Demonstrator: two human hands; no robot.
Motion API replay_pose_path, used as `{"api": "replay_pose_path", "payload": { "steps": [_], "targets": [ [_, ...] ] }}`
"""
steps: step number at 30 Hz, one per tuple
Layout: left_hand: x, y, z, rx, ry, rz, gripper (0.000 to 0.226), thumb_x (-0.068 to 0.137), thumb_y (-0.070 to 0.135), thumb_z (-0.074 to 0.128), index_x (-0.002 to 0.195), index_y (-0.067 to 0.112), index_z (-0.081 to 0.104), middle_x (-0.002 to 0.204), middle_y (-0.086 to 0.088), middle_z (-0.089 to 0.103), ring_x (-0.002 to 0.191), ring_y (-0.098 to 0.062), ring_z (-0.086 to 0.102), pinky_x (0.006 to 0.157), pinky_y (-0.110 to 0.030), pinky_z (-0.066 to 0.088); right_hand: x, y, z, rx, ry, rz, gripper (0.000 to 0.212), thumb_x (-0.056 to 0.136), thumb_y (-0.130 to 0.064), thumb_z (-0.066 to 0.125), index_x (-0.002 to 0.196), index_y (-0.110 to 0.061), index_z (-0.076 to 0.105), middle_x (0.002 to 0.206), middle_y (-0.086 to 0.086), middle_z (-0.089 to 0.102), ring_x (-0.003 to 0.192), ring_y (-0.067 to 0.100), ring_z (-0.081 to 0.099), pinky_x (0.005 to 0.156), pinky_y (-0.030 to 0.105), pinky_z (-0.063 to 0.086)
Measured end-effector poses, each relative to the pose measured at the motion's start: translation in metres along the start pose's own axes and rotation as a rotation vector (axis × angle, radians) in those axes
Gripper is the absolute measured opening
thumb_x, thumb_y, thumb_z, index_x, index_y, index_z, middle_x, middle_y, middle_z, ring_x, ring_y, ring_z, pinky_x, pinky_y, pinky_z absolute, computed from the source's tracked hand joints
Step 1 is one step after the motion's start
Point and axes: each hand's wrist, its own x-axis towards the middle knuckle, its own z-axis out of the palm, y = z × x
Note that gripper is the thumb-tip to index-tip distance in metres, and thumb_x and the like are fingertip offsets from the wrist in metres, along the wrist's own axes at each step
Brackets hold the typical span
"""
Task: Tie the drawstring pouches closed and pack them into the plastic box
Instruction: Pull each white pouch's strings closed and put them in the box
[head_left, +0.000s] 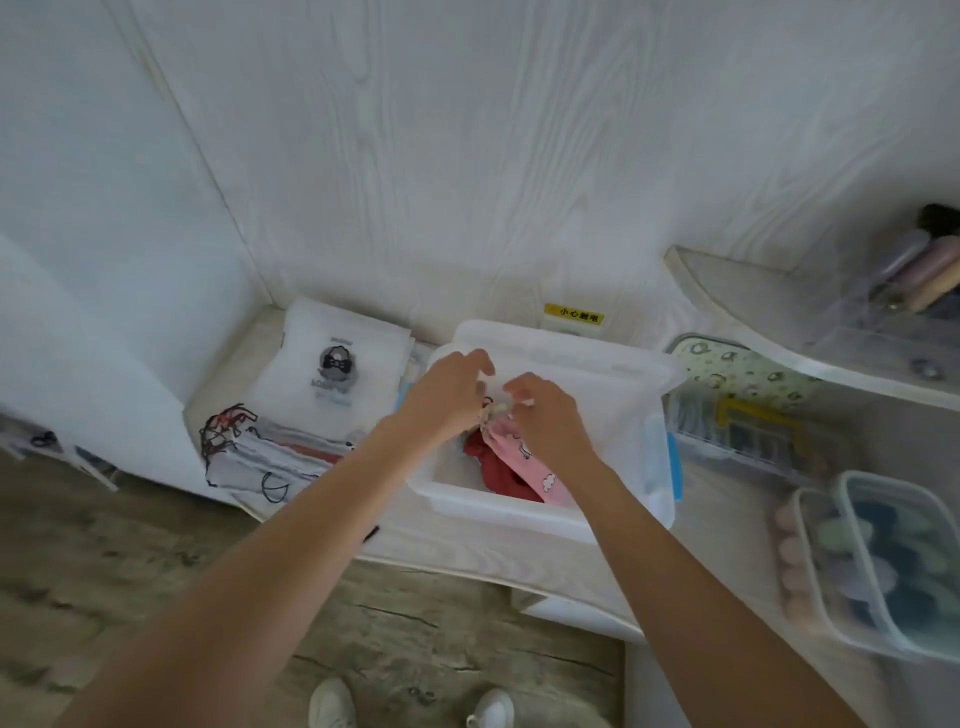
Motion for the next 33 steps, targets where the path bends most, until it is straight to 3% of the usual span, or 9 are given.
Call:
{"api": "replay_pose_path", "payload": {
  "steps": [4,7,9,13,17,19,24,30,33],
  "targets": [
    [-0.022,-0.054,-0.052,-0.106,0.197,-0.059,0.03,0.094,0.006,0.037,0.118,0.012,0.053,0.116,-0.008,0.06,0.108,-0.025,0.055,0.091,-0.035,0.043,-0.007,-0.062,0.033,0.136,0.098,-0.178,0.035,0.086,0.007,0.04,0.108,-0.009,0.061,0.109,0.008,0.063,0.099,0.02,0.06,0.085,0.021,0.041],
    [-0.034,-0.105,-0.078,-0.142,0.242,-0.122,0.029,0.093,0.004,0.035,0.116,0.008,0.052,0.116,-0.011,0.062,0.105,-0.027,0.057,0.09,-0.04,0.047,-0.008,-0.103,0.07,0.162,0.082,-0.289,0.036,0.084,0.011,0.038,0.107,-0.004,0.062,0.106,0.014,0.064,0.095,0.026,0.062,0.09,0.034,0.047],
    [-0.039,-0.139,-0.087,-0.117,0.193,-0.139,0.031,0.092,0.0,0.034,0.117,0.005,0.052,0.117,-0.013,0.062,0.108,-0.029,0.057,0.09,-0.039,0.045,-0.005,-0.122,0.101,0.063,0.005,-0.296,0.037,0.087,0.009,0.038,0.113,-0.004,0.061,0.109,0.016,0.063,0.1,0.029,0.06,0.092,0.037,0.046],
    [-0.043,-0.195,-0.09,-0.04,-0.022,-0.11,0.036,0.097,0.002,0.028,0.127,0.006,0.048,0.127,-0.014,0.057,0.11,-0.029,0.056,0.087,-0.034,0.043,0.009,-0.133,0.157,-0.26,-0.316,-0.096,0.042,0.095,-0.003,0.035,0.135,-0.011,0.044,0.136,0.015,0.049,0.124,0.028,0.046,0.101,0.03,0.035],
    [-0.041,-0.232,-0.08,-0.015,-0.249,-0.081,0.039,0.1,0.006,0.027,0.136,0.013,0.04,0.138,-0.01,0.049,0.118,-0.024,0.052,0.087,-0.029,0.043,0.015,-0.117,0.186,-0.576,-0.483,0.046,0.038,0.091,0.001,0.04,0.127,-0.005,0.051,0.129,0.016,0.053,0.114,0.032,0.053,0.089,0.033,0.045],
    [-0.039,-0.243,-0.077,0.02,-0.303,-0.07,0.043,0.098,0.001,0.029,0.136,0.016,0.041,0.141,-0.009,0.045,0.121,-0.024,0.049,0.093,-0.034,0.045,0.017,-0.117,0.191,-0.608,-0.446,0.086,0.037,0.086,0.006,0.042,0.116,-0.004,0.06,0.119,0.015,0.06,0.105,0.031,0.059,0.078,0.031,0.046],
    [-0.035,-0.262,-0.079,0.182,-0.299,-0.059,0.047,0.092,-0.003,0.037,0.127,0.025,0.051,0.132,-0.008,0.045,0.114,-0.026,0.048,0.086,-0.036,0.043,0.024,-0.121,0.189,-0.461,-0.257,0.175,0.03,0.09,-0.002,0.045,0.107,-0.01,0.068,0.112,0.01,0.064,0.102,0.028,0.06,0.082,0.033,0.049],
    [-0.032,-0.274,-0.087,0.069,0.015,0.021,0.022,0.092,0.003,0.048,0.109,0.008,0.061,0.104,-0.011,0.059,0.093,-0.026,0.057,0.081,-0.033,0.046,0.019,-0.123,0.179,-0.03,0.088,0.078,0.018,0.093,-0.005,0.048,0.1,-0.004,0.066,0.101,0.011,0.064,0.088,0.021,0.058,0.076,0.027,0.044],
    [-0.028,-0.274,-0.099,-0.115,0.2,-0.02,0.025,0.093,-0.001,0.045,0.106,0.005,0.066,0.103,-0.012,0.064,0.096,-0.025,0.06,0.087,-0.026,0.042,0.017,-0.13,0.18,0.126,0.246,0.029,0.014,0.093,-0.007,0.05,0.09,-0.011,0.064,0.092,0.011,0.063,0.083,0.023,0.058,0.075,0.031,0.047]
  ]
}}
